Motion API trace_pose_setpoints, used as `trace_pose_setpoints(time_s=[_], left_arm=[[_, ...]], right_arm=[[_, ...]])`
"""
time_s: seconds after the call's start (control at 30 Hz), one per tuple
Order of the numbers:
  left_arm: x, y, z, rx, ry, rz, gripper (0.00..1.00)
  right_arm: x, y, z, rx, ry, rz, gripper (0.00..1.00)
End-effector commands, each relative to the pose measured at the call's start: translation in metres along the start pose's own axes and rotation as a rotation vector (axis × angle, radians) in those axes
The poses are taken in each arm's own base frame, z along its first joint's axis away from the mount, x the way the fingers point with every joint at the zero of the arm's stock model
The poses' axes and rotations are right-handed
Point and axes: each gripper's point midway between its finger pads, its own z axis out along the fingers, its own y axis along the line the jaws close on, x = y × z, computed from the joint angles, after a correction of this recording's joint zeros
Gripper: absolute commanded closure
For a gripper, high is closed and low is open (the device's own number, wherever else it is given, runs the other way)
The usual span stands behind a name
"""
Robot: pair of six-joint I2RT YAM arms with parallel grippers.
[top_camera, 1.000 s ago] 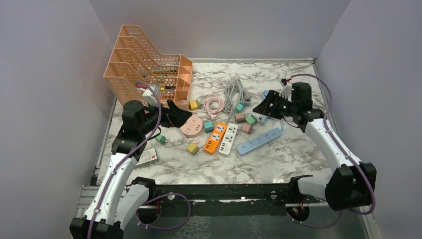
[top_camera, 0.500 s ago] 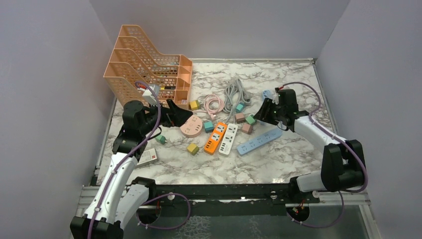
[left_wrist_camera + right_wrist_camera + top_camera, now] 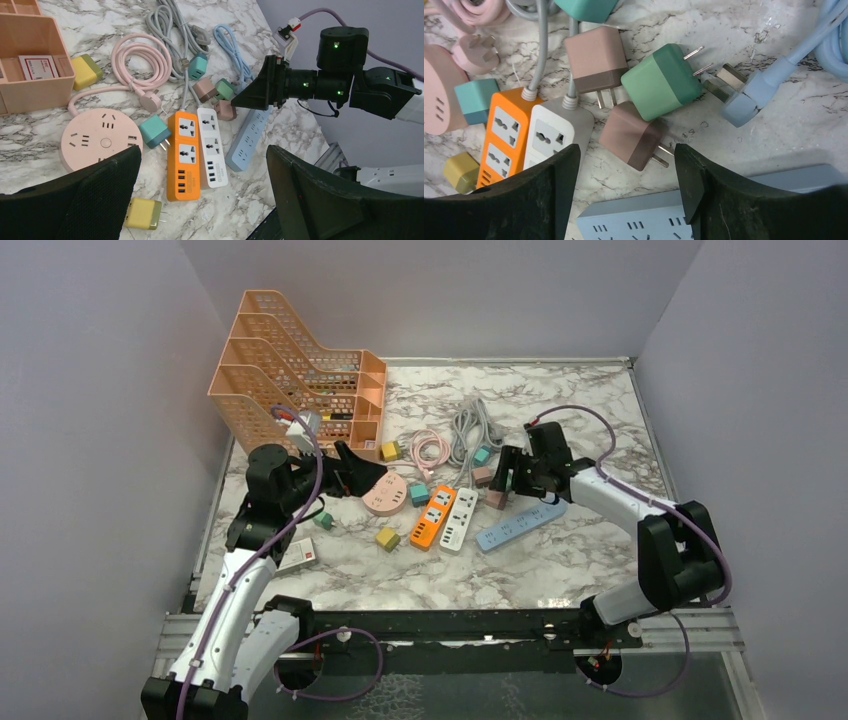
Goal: Insert the plug
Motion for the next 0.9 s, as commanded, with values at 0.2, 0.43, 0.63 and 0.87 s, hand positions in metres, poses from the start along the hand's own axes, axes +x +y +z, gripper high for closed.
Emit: trace_pose_setpoints(time_s=[0.2, 0.43, 0.63, 0.87], left_arm=[[0.018, 0.005, 0.001, 0.009, 0.044, -0.020, 0.01], [0.028, 0.010, -0.006, -0.021, 0.081, 0.008, 0.03], [0.037, 0.016, -0.006, -0.033, 0.099, -0.022, 0.03], [0.044, 0.019, -0.005, -0.042, 0.113, -0.051, 0.03]], right_arm=[[0.007, -0.005, 0.015, 0.147, 0.099, -0.049, 0.33], [0.016, -0.012, 0.024, 0.263, 0.095, -0.014, 0.38], [0.018, -0.012, 0.034, 0.295, 0.082, 0.020, 0.40], [0.026, -0.008, 0.042, 0.259, 0.118, 0.006, 0.42]])
